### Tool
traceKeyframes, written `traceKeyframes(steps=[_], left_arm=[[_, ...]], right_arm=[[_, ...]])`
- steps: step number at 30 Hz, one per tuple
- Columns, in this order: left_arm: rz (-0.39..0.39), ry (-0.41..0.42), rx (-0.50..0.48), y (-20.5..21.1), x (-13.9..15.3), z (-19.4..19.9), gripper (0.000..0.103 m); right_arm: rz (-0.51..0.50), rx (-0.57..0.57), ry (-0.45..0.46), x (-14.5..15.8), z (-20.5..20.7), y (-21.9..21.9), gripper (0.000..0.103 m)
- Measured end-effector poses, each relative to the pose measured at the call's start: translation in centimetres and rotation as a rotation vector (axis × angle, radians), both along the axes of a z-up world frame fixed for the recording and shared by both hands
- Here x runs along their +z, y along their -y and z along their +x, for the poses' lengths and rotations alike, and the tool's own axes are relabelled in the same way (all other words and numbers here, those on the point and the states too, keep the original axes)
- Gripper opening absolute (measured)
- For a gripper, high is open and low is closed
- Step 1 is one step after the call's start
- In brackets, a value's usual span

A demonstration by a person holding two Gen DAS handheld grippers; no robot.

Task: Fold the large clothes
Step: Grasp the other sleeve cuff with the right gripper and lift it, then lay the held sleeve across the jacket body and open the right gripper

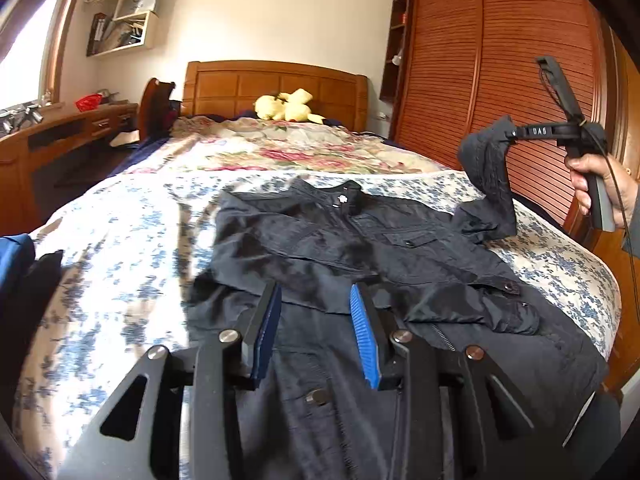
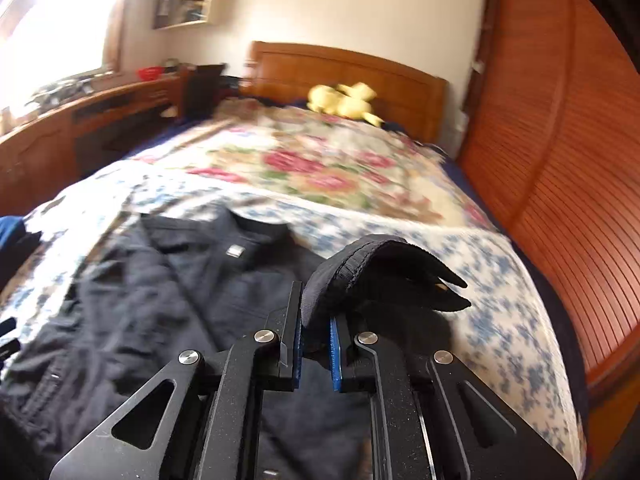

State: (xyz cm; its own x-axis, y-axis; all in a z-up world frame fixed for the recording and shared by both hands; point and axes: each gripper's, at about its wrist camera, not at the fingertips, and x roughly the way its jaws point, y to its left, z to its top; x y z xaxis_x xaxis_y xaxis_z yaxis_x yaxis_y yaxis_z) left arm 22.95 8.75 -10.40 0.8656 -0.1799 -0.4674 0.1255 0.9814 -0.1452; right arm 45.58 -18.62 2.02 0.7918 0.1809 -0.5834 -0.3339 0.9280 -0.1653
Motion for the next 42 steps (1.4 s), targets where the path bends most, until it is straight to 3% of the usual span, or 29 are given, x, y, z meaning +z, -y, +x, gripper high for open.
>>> traceKeyframes(steps=[6,11,18,26,34,39,42], left_arm=[[0.013,0.031,0.032,-1.9,0.7,-1.4,0.034],[0.013,0.041,0.049,-2.7,1.0,-2.2,0.034],[0.008,0.04,0.056,-3.2,0.9,-2.1,0.034],[0.017,0.031,0.044,-2.4,0.6,-1.6,0.034],[0.025,0.028,0.032,-1.4,0.3,-1.3,0.034],[0.033,0.015,0.025,-1.2,-0.1,-1.1,0.034],[0.036,0.011,0.022,-1.0,-0.2,-1.0,0.034]], right_arm=[[0.044,0.145,0.039,2.3,-3.2,-6.4,0.008],[0.082,0.22,0.03,2.5,-5.9,-8.8,0.008],[0.074,0.279,-0.085,-2.2,-9.4,-9.2,0.008],[0.092,0.27,-0.204,-6.9,-11.9,-8.1,0.008],[0.047,0.256,-0.266,-10.5,-14.6,-8.0,0.011],[0.058,0.241,-0.305,-10.9,-15.6,-7.6,0.019],[0.057,0.248,-0.279,-10.1,-16.9,-7.3,0.039]])
